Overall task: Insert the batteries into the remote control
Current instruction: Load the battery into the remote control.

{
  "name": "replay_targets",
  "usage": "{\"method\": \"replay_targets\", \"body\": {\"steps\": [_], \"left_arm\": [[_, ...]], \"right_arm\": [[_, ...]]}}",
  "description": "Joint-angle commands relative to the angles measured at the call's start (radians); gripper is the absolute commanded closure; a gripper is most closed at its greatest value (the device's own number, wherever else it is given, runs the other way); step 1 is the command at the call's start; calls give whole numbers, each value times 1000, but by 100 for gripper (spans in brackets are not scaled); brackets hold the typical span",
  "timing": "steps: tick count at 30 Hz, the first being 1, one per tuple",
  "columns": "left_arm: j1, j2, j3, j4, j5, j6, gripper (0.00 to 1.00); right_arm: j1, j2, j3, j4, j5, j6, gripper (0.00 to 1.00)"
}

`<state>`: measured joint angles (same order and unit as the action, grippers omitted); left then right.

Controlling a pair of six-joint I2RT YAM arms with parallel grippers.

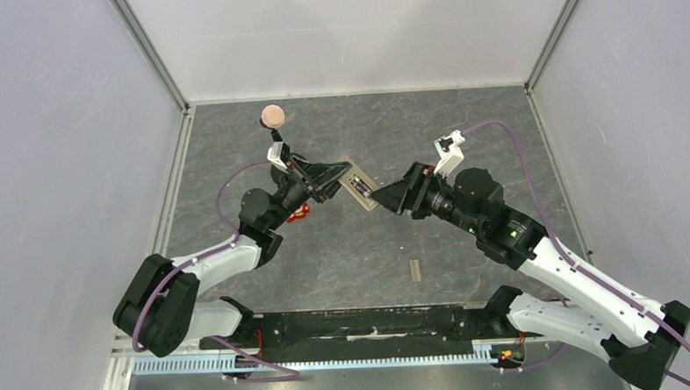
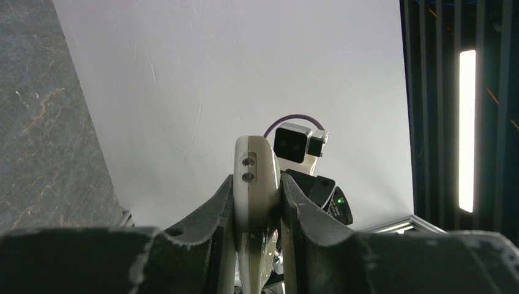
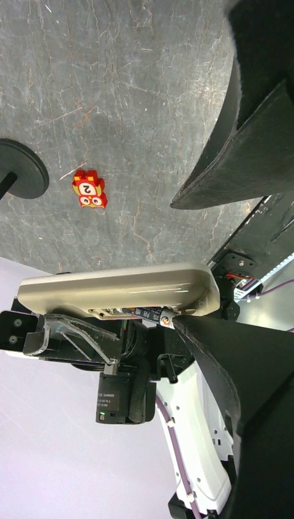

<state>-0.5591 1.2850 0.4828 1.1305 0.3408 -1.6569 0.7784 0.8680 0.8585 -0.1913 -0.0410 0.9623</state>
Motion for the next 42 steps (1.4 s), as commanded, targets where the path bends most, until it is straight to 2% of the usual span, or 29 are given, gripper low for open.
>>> {"method": "replay_targets", "body": {"steps": [1, 14, 31, 42], "left_arm": [[-7, -35, -2, 8, -17, -14, 98], [-16, -42, 0, -11, -23, 1, 98], [-39, -71, 29, -43, 11, 82, 98], [-49, -101, 40, -87, 36, 163, 98]], "right_arm": [[-2, 8, -5, 53, -8, 4, 34], [-2, 28, -18, 61, -35, -12, 34], [-2, 79, -32, 55, -30, -1, 46], [-2, 131, -2, -23, -25, 10, 54]]}}
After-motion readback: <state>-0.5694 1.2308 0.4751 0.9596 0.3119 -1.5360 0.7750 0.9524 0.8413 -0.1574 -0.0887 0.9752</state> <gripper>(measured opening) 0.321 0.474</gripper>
